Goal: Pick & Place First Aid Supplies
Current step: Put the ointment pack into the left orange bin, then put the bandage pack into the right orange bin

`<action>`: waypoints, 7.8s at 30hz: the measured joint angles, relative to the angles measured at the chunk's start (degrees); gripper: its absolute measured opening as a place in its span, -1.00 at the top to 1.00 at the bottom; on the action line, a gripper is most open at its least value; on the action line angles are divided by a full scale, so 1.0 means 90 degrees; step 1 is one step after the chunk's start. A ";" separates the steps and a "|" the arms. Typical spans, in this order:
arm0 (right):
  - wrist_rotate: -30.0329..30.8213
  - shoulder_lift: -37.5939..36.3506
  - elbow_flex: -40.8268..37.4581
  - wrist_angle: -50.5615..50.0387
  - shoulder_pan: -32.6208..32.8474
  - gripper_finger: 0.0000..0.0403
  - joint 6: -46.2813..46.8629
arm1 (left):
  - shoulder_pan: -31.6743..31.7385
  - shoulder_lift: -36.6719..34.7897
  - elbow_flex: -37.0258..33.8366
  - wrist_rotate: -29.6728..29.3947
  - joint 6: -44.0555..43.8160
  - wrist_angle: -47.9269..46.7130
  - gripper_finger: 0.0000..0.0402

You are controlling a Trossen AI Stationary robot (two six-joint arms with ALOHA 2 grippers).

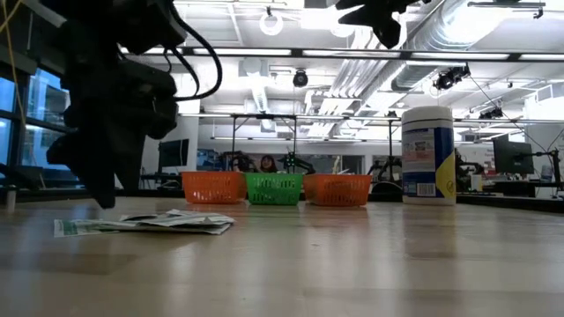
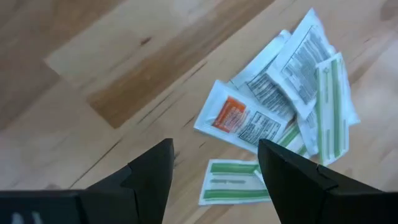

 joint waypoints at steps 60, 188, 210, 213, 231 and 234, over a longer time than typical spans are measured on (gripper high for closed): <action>0.0272 0.0000 0.0000 -0.0319 0.0510 0.41 0.0000 | -0.0041 0.1107 0.0043 -0.0619 -0.0443 0.0836 -0.14; 0.1594 0.0007 -0.0001 -0.0993 0.0020 0.41 0.0224 | 0.5570 -0.0338 0.0422 -0.0572 0.3058 0.1263 1.00; 0.1232 0.0010 0.0000 -0.0993 0.0017 0.41 0.0364 | 0.5564 -0.0285 0.0422 -0.0541 0.3229 0.1316 0.69; 0.1089 0.0010 -0.0002 -0.0997 0.0020 0.41 0.0362 | 0.5564 -0.0285 0.0423 -0.0571 0.3229 0.1324 0.52; 0.0330 0.0010 0.0000 -0.1243 0.0020 0.41 0.0144 | 0.3935 -0.1093 0.1216 -0.0734 0.3694 -0.0823 0.21; 0.0102 0.0010 0.0000 -0.1288 0.0020 0.41 0.0120 | 0.3321 -0.1164 0.1218 -0.0869 0.3306 -0.1234 0.21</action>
